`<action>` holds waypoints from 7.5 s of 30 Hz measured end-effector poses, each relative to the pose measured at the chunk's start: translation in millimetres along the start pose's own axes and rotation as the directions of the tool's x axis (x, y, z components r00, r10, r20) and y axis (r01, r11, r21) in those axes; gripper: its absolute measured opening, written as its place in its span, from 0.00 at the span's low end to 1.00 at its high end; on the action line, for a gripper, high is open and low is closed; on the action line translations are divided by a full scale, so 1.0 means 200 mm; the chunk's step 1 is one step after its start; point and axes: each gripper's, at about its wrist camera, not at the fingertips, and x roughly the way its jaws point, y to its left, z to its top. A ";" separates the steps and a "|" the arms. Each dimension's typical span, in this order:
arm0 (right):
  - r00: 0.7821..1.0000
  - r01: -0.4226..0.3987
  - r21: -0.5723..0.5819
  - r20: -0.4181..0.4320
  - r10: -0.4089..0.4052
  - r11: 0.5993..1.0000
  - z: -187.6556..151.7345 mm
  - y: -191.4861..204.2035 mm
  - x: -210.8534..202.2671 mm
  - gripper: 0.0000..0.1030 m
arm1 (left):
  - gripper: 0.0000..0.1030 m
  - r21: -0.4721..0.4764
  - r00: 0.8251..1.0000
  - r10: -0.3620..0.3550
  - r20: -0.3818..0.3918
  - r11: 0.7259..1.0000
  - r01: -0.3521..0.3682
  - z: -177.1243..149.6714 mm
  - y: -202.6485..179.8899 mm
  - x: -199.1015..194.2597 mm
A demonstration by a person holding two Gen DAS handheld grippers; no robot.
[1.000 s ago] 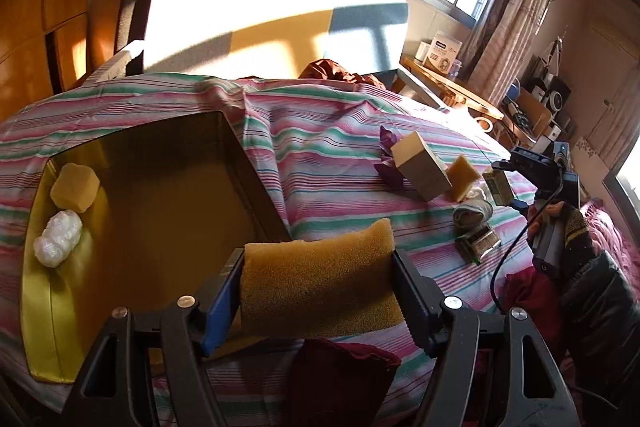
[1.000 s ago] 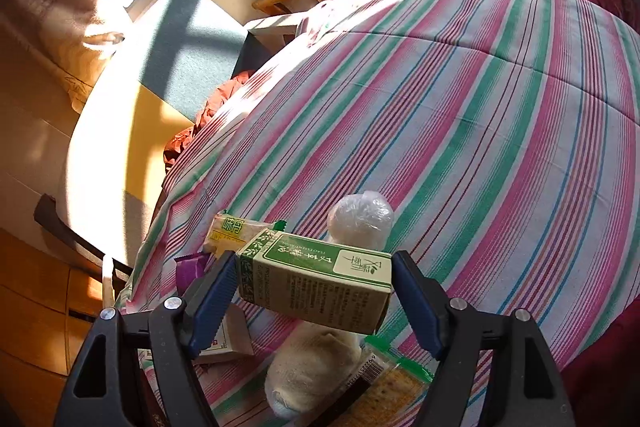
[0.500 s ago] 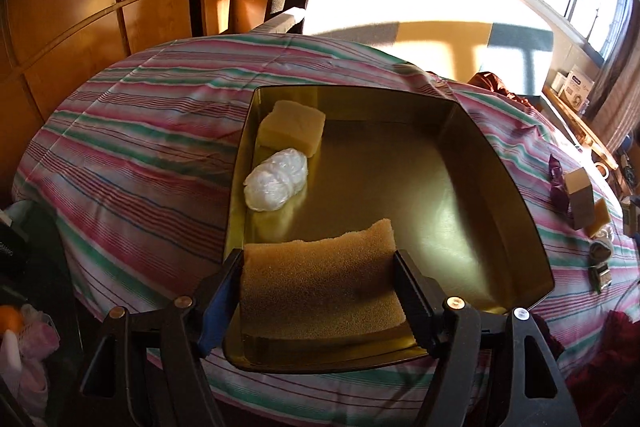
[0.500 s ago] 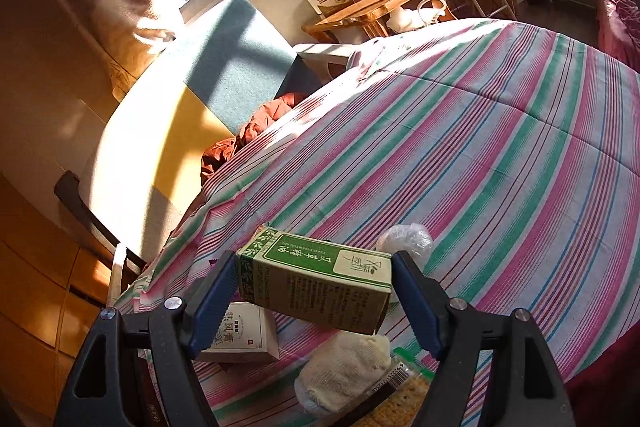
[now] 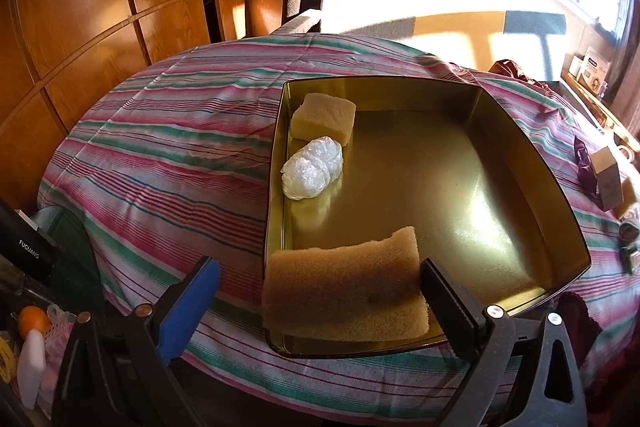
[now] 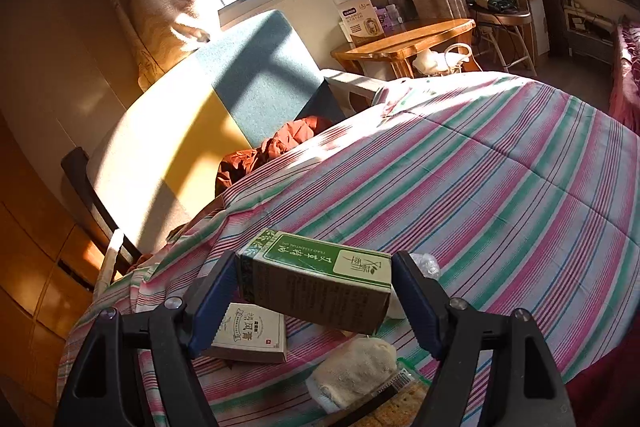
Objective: Organize objects
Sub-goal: 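Lower the large sponge into the gold tray and open the left tool, then lower the green tea box into the tray beside the sponge, open right tool, then move both tools back from the tray to the item pile, then close the left tool around the white printed box, then carry the white box toward the tray with the left tool while the right tool grasps a purple packet, then lower the white box into the gold tray and open the left tool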
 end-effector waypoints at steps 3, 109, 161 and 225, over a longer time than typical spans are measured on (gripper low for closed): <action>0.999 -0.053 -0.078 0.005 0.054 0.996 0.00 0.14 -0.08 0.76 | 1.00 -0.014 1.000 -0.005 -0.004 1.000 0.005 -0.01 0.01 0.01; 0.989 0.040 0.077 -0.144 -0.029 0.996 -0.15 -0.19 -0.02 0.84 | 1.00 0.335 0.930 -0.365 0.043 0.882 0.331 0.21 -1.01 -0.23; 0.935 -0.249 0.364 -0.152 0.321 0.898 -0.18 -0.38 0.04 0.84 | 0.50 0.773 0.823 -0.442 -0.357 0.356 0.526 0.36 -2.17 0.06; 0.845 -0.219 -0.499 -0.527 -0.092 0.839 -0.68 0.69 0.68 0.31 | 0.50 -0.114 0.979 -0.189 -0.083 0.977 0.179 0.67 -0.22 0.51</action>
